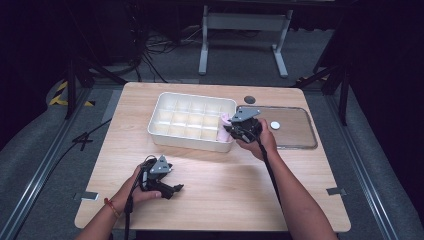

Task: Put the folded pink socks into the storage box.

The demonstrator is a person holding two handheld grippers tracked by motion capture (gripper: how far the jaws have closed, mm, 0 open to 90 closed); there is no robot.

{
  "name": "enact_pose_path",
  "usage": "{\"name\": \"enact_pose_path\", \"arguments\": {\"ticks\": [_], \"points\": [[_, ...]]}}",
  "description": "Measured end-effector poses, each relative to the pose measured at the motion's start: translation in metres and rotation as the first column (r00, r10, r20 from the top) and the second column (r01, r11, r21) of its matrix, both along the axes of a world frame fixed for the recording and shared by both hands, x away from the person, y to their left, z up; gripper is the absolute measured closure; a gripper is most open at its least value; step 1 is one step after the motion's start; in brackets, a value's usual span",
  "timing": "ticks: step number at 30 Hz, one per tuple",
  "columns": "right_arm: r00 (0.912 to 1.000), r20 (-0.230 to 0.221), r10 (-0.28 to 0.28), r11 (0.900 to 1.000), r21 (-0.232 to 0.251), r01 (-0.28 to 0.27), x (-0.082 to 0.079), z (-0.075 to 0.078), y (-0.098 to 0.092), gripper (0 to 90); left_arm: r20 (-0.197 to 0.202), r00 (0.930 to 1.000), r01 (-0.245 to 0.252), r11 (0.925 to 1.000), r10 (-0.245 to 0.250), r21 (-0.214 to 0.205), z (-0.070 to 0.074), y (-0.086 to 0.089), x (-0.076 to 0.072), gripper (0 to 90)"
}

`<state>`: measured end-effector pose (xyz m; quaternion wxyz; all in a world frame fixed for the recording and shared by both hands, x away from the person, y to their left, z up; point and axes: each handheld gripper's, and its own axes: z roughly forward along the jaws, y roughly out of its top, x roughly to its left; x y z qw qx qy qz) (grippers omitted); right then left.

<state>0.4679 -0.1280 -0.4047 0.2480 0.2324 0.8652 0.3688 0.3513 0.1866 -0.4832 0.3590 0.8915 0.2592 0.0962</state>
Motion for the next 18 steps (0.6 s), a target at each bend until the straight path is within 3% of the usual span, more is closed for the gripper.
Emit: {"name": "enact_pose_path", "arguments": {"ticks": [7, 18], "points": [[0.9985, -0.044, 0.034, 0.9973, -0.063, -0.037, 0.001, -0.006, 0.006, 72.5, 0.000, 1.0000, 0.000, 1.0000, 0.000, 0.000, 0.000, 0.000, 0.000, 14.5], [0.9886, -0.125, 0.083, 0.9907, -0.096, -0.096, 0.007, -0.014, 0.008, 73.0, -0.001, 1.0000, -0.002, 1.0000, 0.002, -0.003, 0.000, 0.000, 0.000, 14.5]]}}
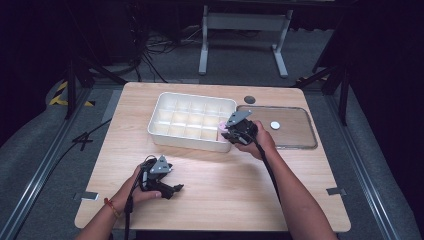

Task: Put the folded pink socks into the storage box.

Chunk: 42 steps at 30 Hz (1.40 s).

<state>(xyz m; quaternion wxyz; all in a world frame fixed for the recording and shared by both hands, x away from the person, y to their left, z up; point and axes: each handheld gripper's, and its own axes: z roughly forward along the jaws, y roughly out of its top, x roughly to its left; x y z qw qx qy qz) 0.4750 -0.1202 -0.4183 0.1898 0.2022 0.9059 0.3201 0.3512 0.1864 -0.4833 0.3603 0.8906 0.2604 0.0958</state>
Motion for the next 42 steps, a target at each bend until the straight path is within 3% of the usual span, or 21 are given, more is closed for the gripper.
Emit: {"name": "enact_pose_path", "arguments": {"ticks": [5, 7, 10, 15, 18, 24, 27, 30, 33, 42], "points": [[0.9987, -0.049, 0.015, 0.9999, -0.007, -0.016, 0.005, 0.000, 0.001, 73.5, 0.000, 1.0000, 0.000, 1.0000, 0.000, 0.000, 0.000, 0.000, 0.000, 14.6], [0.9958, -0.090, 0.018, 0.9997, -0.013, -0.020, 0.011, 0.002, 0.001, 74.0, 0.000, 1.0000, 0.000, 1.0000, 0.000, 0.000, 0.000, 0.000, 0.000, 14.6], [0.9924, -0.120, 0.028, 0.9986, -0.041, -0.033, 0.016, 0.003, 0.004, 74.6, 0.000, 1.0000, 0.000, 1.0000, 0.000, 0.000, 0.000, 0.000, 0.000, 14.5], [0.9900, -0.138, 0.027, 0.9954, -0.087, -0.040, 0.018, 0.002, 0.011, 75.1, 0.001, 1.0000, 0.000, 1.0000, 0.000, -0.001, 0.000, 0.000, 0.000, 14.5], [0.9815, -0.190, 0.024, 0.9947, -0.094, -0.042, 0.023, 0.002, 0.011, 75.5, 0.002, 1.0000, 0.002, 1.0000, -0.002, 0.003, 0.000, 0.000, 0.000, 14.5], [0.9721, -0.234, 0.010, 0.9923, -0.117, -0.039, 0.027, 0.004, 0.014, 76.0, 0.000, 1.0000, 0.000, 1.0000, 0.000, -0.002, 0.000, 0.000, 0.000, 14.4], [0.9696, -0.244, 0.011, 0.9858, -0.160, -0.051, 0.028, 0.003, 0.019, 76.1, 0.002, 1.0000, 0.000, 1.0000, 0.000, -0.001, 0.000, 0.000, 0.000, 14.4], [0.9716, -0.236, 0.015, 0.9660, -0.248, -0.075, 0.026, -0.002, 0.030, 76.4, 0.001, 1.0000, 0.000, 1.0000, 0.000, 0.000, 0.000, 0.000, 0.000, 14.4], [0.9628, -0.269, 0.019, 0.9684, -0.235, -0.085, 0.029, -0.004, 0.030, 76.3, 0.002, 1.0000, 0.001, 1.0000, -0.001, -0.001, 0.000, 0.000, 0.000, 14.4], [0.9596, -0.281, 0.014, 0.9719, -0.222, -0.079, 0.030, -0.004, 0.029, 74.9, 0.002, 1.0000, 0.000, 1.0000, 0.000, -0.001, 0.000, 0.000, 0.000, 14.3]]}}
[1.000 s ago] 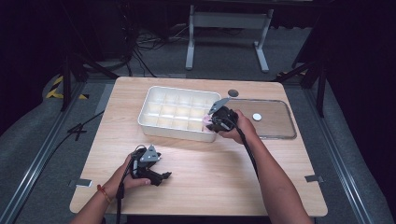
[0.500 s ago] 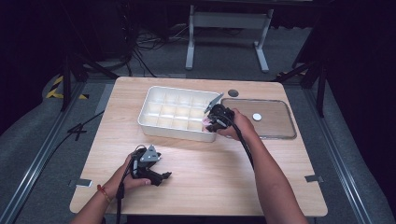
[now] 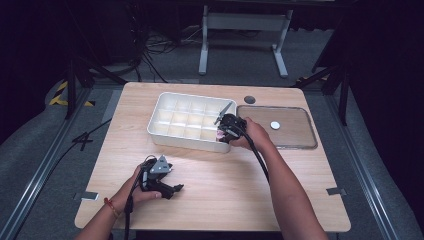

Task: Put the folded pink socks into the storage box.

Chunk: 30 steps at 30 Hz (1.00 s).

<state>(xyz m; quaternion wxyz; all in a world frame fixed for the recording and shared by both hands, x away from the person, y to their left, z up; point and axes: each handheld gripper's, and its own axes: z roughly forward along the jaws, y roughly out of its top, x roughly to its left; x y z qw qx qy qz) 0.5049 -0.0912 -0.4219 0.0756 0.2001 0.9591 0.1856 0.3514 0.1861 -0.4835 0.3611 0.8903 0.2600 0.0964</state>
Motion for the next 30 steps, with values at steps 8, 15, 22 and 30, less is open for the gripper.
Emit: {"name": "enact_pose_path", "arguments": {"ticks": [8, 15, 22, 30], "points": [[0.9999, 0.007, -0.008, 0.9991, 0.041, 0.008, -0.002, 0.004, -0.004, 71.8, -0.001, 1.0000, 0.000, 1.0000, 0.000, -0.001, 0.000, 0.000, 0.000, 14.3], [0.9999, 0.008, -0.014, 0.9978, 0.065, 0.013, -0.003, 0.006, -0.007, 71.4, -0.002, 1.0000, -0.001, 1.0000, 0.001, 0.000, 0.000, 0.000, 0.000, 14.4], [0.9997, 0.008, -0.022, 0.9976, 0.065, 0.021, -0.004, 0.009, -0.008, 67.7, -0.002, 1.0000, -0.002, 1.0000, 0.002, -0.004, 0.000, 0.000, 0.000, 14.3], [0.9992, 0.039, -0.012, 0.9977, 0.067, 0.010, -0.009, 0.016, -0.008, 63.6, -0.004, 1.0000, 0.000, 1.0000, 0.000, 0.000, 0.000, 0.000, 0.000, 14.3]]}}
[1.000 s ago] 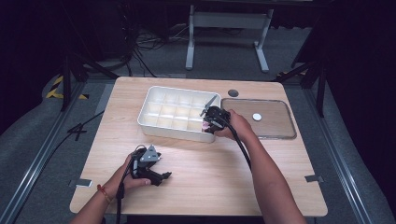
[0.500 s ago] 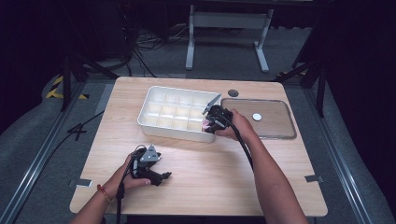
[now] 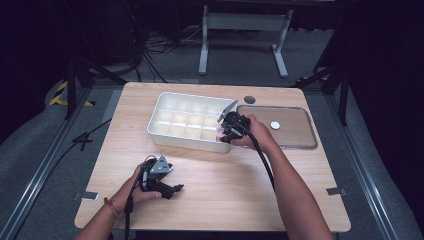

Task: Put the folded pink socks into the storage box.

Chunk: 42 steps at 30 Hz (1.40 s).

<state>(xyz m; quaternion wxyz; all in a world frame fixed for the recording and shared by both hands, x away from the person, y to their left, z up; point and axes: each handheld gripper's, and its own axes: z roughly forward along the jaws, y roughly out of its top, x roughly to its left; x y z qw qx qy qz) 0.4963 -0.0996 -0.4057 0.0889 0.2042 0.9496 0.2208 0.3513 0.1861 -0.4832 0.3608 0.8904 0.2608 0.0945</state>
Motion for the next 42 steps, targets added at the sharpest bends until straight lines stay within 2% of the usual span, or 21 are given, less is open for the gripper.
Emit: {"name": "enact_pose_path", "arguments": {"ticks": [9, 13, 14, 27, 33, 42], "points": [[0.9997, 0.024, -0.009, 0.9976, 0.069, 0.008, -0.005, 0.011, -0.006, 57.5, 0.001, 1.0000, -0.001, 1.0000, 0.001, -0.002, 0.000, 0.000, 0.000, 14.3], [0.9990, 0.041, -0.017, 0.9966, 0.081, 0.013, -0.008, 0.015, -0.009, 56.0, 0.002, 1.0000, -0.001, 1.0000, 0.001, -0.004, 0.000, 0.000, 0.000, 14.3], [0.9977, 0.063, -0.026, 0.9952, 0.096, 0.020, -0.010, 0.017, -0.012, 55.9, 0.001, 1.0000, -0.001, 1.0000, 0.001, -0.001, 0.000, 0.000, 0.000, 14.3], [0.9935, 0.102, -0.051, 0.9850, 0.170, 0.033, -0.020, 0.024, -0.026, 54.0, 0.004, 1.0000, 0.003, 1.0000, -0.003, 0.004, 0.000, 0.000, 0.000, 14.4], [0.9916, 0.112, -0.063, 0.9799, 0.196, 0.040, -0.029, 0.027, -0.032, 49.6, 0.003, 1.0000, 0.001, 1.0000, -0.001, 0.003, 0.000, 0.000, 0.000, 14.3], [0.9844, 0.152, -0.088, 0.9786, 0.198, 0.057, -0.041, 0.030, -0.043, 42.6, 0.003, 1.0000, -0.001, 1.0000, 0.001, 0.001, 0.000, 0.000, 0.000, 14.3]]}}
